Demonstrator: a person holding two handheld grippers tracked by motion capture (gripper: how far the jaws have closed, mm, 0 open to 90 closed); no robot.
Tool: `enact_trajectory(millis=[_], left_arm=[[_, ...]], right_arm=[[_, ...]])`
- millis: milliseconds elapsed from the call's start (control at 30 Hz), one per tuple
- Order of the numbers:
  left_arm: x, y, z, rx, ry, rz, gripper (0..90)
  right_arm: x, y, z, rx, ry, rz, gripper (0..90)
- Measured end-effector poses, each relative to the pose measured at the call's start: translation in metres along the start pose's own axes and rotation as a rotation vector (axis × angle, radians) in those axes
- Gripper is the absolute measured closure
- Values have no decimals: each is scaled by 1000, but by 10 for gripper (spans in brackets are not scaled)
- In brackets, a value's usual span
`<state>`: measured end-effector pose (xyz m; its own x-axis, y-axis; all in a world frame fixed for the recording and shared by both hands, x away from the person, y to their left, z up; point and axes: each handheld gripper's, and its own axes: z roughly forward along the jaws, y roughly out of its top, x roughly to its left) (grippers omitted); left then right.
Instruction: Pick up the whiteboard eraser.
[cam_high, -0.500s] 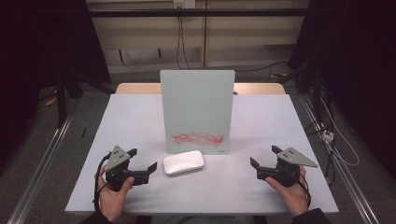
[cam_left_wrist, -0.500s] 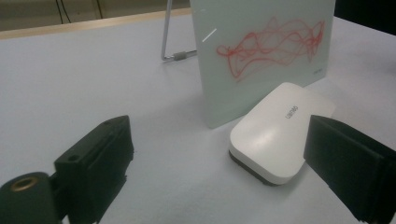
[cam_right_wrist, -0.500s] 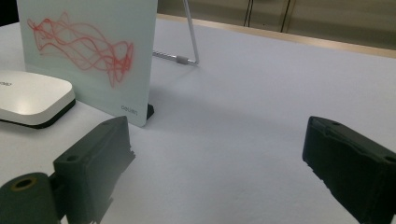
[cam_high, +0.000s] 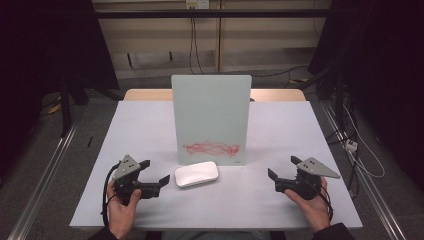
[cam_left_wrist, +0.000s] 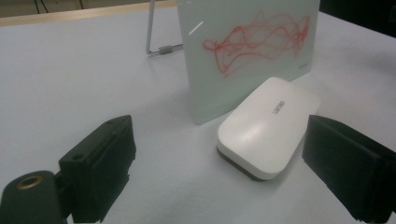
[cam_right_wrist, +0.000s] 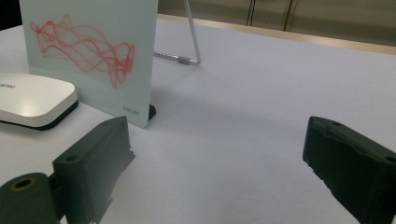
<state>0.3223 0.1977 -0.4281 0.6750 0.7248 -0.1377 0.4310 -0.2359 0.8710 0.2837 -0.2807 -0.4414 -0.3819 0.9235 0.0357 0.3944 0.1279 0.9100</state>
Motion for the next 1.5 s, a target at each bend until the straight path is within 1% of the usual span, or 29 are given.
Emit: enact_trajectory(millis=[33, 133, 167, 267, 300, 367, 433, 467, 500, 533, 567, 600, 667, 733, 767, 800, 833, 900, 933, 967, 1000, 1033, 1100, 1167, 1233, 1267, 1400, 1433, 1500], left_arm=[[0, 0, 0, 8, 0, 1, 88], [2, 1, 1, 30, -25, 1, 85], [2, 2, 2, 39, -43, 2, 85], [2, 3, 3, 59, -119, 16, 84], [2, 4, 5, 68, -138, 23, 86], [0, 5, 7, 67, -163, 21, 86], [-3, 7, 8, 73, -158, 36, 86], [-5, 9, 10, 77, -158, 58, 82], [-5, 9, 10, 77, -158, 58, 77], [-6, 10, 12, 72, -144, 79, 77], [-7, 11, 15, 83, -130, 86, 74], [-7, 11, 15, 83, -130, 86, 74], [-8, 12, 19, 109, -125, 86, 74], [-9, 12, 23, 126, -138, 94, 74], [-10, 13, 27, 128, -163, 102, 74], [-10, 13, 27, 128, -163, 102, 74], [-10, 14, 28, 129, -165, 116, 74], [-12, 14, 31, 123, -153, 126, 68], [-13, 14, 32, 124, -155, 120, 67], [-14, 15, 36, 135, -166, 129, 67], [-14, 15, 36, 135, -166, 129, 66], [-16, 15, 37, 130, -177, 127, 65], [-17, 17, 39, 136, -173, 143, 65], [-18, 19, 41, 128, -191, 148, 63], [-20, 22, 42, 135, -195, 161, 61], [-20, 23, 44, 136, -196, 176, 61], [-23, 27, 51, 141, -215, 193, 67], [-23, 29, 54, 151, -223, 208, 68], [-24, 29, 56, 142, -227, 201, 80]], right_arm=[[0, 0, 0, 4, 0, 1, 82], [1, 0, 1, 8, 0, 0, 85], [1, 1, 1, 6, 1, -2, 86], [1, 1, 1, 6, 3, -6, 85], [1, 0, 1, 8, -1, -4, 85], [0, 0, 1, 11, 6, 6, 83], [0, 0, 1, 12, 8, 7, 83], [0, 0, 0, 9, 10, 9, 83], [0, 0, 0, 8, 9, 8, 84], [0, 0, 0, 8, 9, 8, 84], [1, 0, 1, 11, 10, 7, 84], [0, 0, 1, 11, 9, 7, 84], [1, 0, 1, 16, 5, 5, 84], [0, 0, 1, 21, 10, 7, 86], [0, 0, 1, 20, 8, 9, 86], [0, 0, 1, 20, 8, 9, 86], [0, 0, 1, 16, 12, 10, 86], [0, 1, 1, 12, 19, 11, 84], [0, 1, 1, 10, 23, 14, 84], [0, 1, 0, 7, 22, 16, 83], [0, 1, 0, 8, 22, 16, 80], [0, 1, 0, 10, 23, 18, 79], [0, 1, 1, 13, 24, 15, 80], [0, 1, 1, 14, 26, 13, 81], [0, 1, 1, 13, 28, 14, 80], [0, 1, 1, 13, 28, 14, 80], [1, 1, 1, 14, 25, 13, 81], [0, 1, 1, 14, 26, 15, 81], [0, 1, 1, 16, 28, 16, 81]])
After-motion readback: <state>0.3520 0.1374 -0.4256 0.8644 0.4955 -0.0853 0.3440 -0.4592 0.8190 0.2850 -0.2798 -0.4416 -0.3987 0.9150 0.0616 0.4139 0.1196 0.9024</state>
